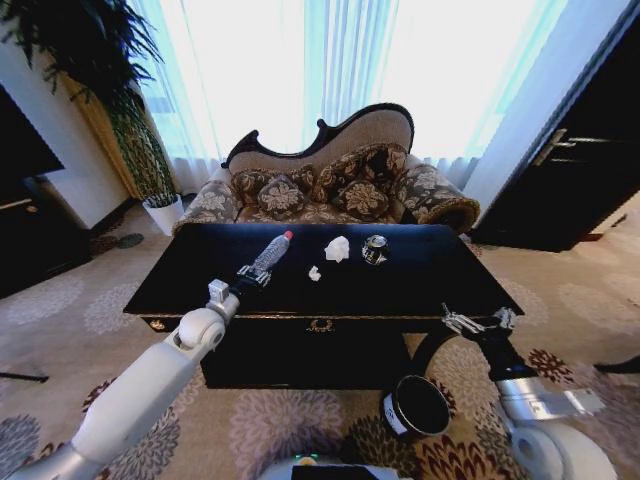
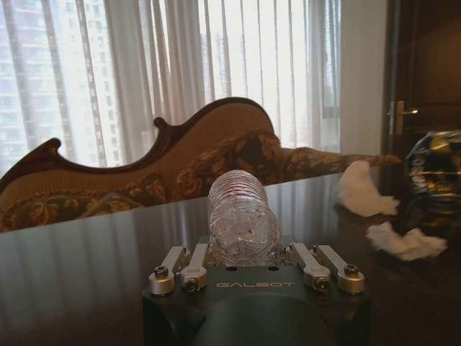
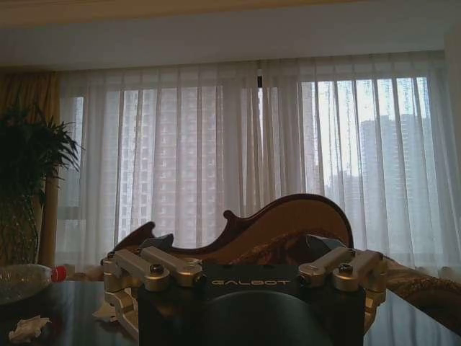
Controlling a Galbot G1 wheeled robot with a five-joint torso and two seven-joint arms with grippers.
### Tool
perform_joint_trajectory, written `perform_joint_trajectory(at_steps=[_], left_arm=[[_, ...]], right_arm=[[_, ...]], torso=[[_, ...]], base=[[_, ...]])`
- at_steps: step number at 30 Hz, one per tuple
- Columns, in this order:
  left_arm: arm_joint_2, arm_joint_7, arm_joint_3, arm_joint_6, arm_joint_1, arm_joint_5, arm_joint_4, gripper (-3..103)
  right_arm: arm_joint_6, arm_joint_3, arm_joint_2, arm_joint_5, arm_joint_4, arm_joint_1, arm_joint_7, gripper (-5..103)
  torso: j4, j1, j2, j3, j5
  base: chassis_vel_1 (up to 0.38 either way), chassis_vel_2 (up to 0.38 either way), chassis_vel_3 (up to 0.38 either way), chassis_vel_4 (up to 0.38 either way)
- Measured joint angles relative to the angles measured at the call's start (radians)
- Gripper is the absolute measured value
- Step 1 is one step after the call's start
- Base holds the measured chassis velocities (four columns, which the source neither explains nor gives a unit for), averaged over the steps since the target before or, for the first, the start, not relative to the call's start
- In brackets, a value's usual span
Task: Move to the front of the table and place the trash on the table into the trash bin.
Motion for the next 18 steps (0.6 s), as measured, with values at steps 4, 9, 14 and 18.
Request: perform_joint_trajectory(at_steps=[4, 9, 14, 18], left_arm=[[0.039, -0.008, -0.019, 0.016, 0.021, -0.032, -0.064, 38], [0.085, -0.040, -0.065, 0.046, 0.065, -0.101, -0.166, 38], [0.147, -0.045, -0.150, 0.071, 0.143, -0.215, -0.299, 38], [0.200, -0.069, -0.234, 0.116, 0.212, -0.333, -0.435, 38]], right_arm=[[0.001, 0.004, -0.004, -0.007, 0.001, 0.001, 0.009, 100], [-0.003, 0.009, -0.004, -0.045, 0.008, -0.003, 0.048, 100], [-0.008, 0.017, -0.005, -0.123, 0.008, -0.010, 0.099, 100], [0.024, 0.017, -0.004, -0.234, 0.016, -0.011, 0.113, 100]], torso=[[0.0000, 0.000, 0.000, 0.000, 0.0001], [0.0000, 0.000, 0.000, 0.000, 0.0001], [0.0001, 0.000, 0.000, 0.000, 0.0001], [0.0001, 0.000, 0.000, 0.000, 0.0001]], base=[[0.000, 0.000, 0.000, 0.000], [0.000, 0.000, 0.000, 0.000], [0.000, 0.000, 0.000, 0.000], [0.000, 0.000, 0.000, 0.000]])
